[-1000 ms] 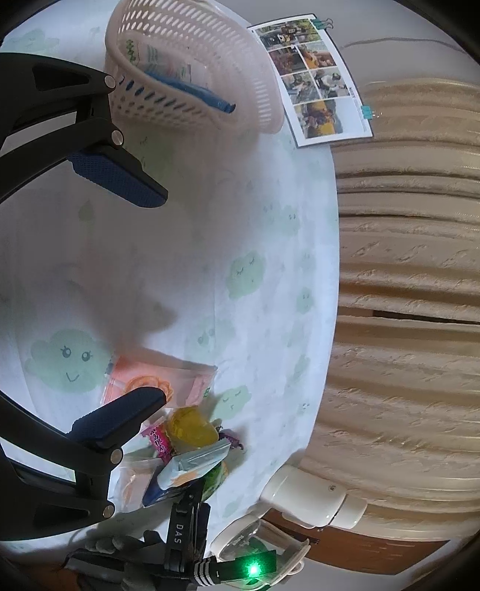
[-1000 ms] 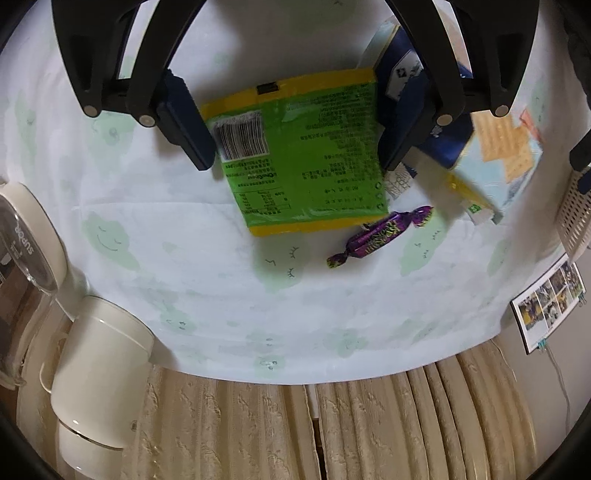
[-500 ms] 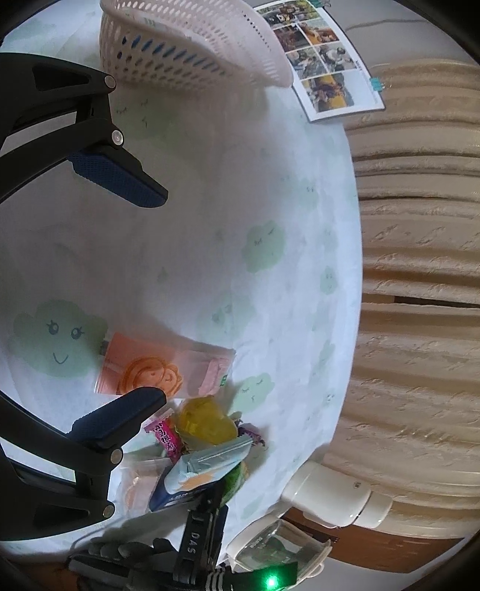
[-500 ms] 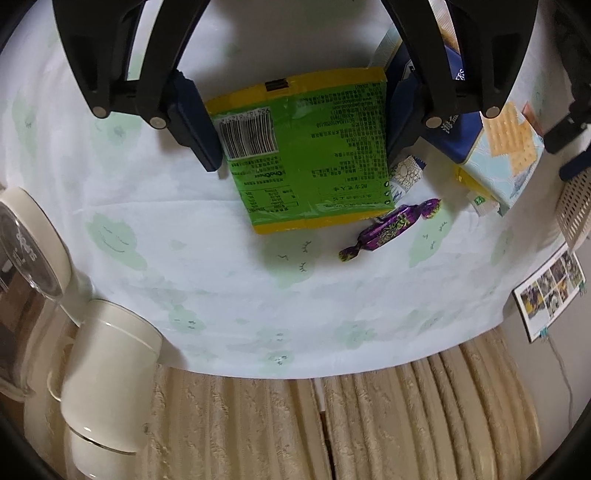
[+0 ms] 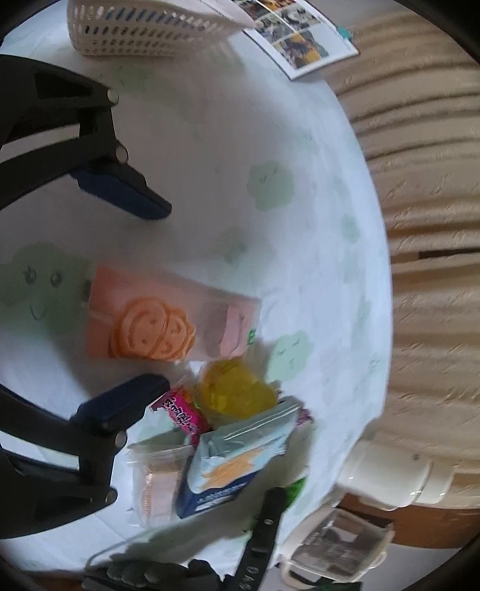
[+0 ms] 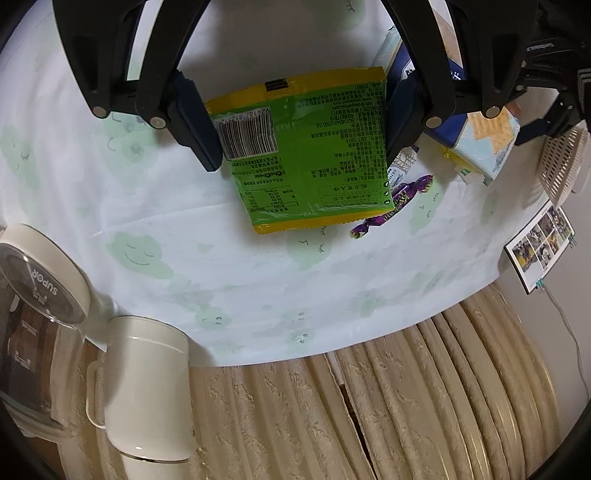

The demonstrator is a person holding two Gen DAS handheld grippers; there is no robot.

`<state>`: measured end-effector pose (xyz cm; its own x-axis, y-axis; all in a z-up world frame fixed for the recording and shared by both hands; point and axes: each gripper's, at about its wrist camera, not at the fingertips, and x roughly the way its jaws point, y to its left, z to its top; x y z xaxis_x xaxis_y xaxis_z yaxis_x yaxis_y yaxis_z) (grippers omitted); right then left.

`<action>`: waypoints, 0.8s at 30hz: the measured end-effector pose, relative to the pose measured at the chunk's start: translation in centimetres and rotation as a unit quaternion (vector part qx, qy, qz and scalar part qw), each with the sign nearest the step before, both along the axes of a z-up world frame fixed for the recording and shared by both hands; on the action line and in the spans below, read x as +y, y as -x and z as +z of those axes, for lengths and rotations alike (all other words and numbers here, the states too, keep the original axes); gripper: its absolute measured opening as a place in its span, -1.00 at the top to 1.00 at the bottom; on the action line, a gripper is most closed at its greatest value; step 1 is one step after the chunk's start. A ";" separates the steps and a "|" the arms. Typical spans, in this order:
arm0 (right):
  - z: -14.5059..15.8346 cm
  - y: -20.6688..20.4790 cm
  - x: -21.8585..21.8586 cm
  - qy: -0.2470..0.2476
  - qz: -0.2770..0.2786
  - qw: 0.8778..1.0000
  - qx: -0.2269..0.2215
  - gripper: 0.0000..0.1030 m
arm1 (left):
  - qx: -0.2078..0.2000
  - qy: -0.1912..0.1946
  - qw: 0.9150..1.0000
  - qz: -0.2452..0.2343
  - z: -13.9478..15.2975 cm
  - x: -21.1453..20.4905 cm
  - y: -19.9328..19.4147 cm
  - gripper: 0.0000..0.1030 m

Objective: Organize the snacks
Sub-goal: 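Grasp the pink smiley biscuit pack with the left tool while the right tool grasps the green-yellow bag, then carry the pink biscuit pack to the basket and release it with the left tool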

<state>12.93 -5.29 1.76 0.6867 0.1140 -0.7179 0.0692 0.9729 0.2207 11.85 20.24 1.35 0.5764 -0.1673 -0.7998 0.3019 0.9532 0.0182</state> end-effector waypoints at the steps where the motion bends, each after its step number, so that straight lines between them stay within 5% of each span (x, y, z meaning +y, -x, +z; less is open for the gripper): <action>1: 0.0 0.1 -0.1 -0.002 -0.001 1.000 -0.001 -0.55 | 0.002 0.003 1.000 -0.002 0.0 0.0 -0.1 -0.60; 5: 0.0 0.1 -0.2 -0.008 -0.002 1.000 -0.004 -0.55 | 0.009 0.012 1.000 -0.007 -0.1 -0.5 -0.9 -0.53; 7: 0.0 0.2 -0.2 -0.010 -0.002 1.000 -0.005 -0.55 | 0.004 0.013 1.000 -0.012 0.1 -0.7 -0.9 -0.19; 12: 0.0 0.2 -0.3 -0.012 -0.003 1.000 -0.006 -0.55 | 0.002 0.025 1.000 -0.018 0.4 -0.9 -1.3 0.25; 24: 0.1 0.5 -0.4 -0.014 -0.009 1.000 -0.011 -0.55 | -0.021 0.083 0.996 -0.006 2.0 0.5 -0.2 0.40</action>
<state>12.46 -5.66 1.84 0.7042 0.1208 -0.6997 0.0820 0.9650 0.2491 12.03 20.74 3.30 0.6060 -0.3018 -0.7360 0.3159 0.9404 -0.1256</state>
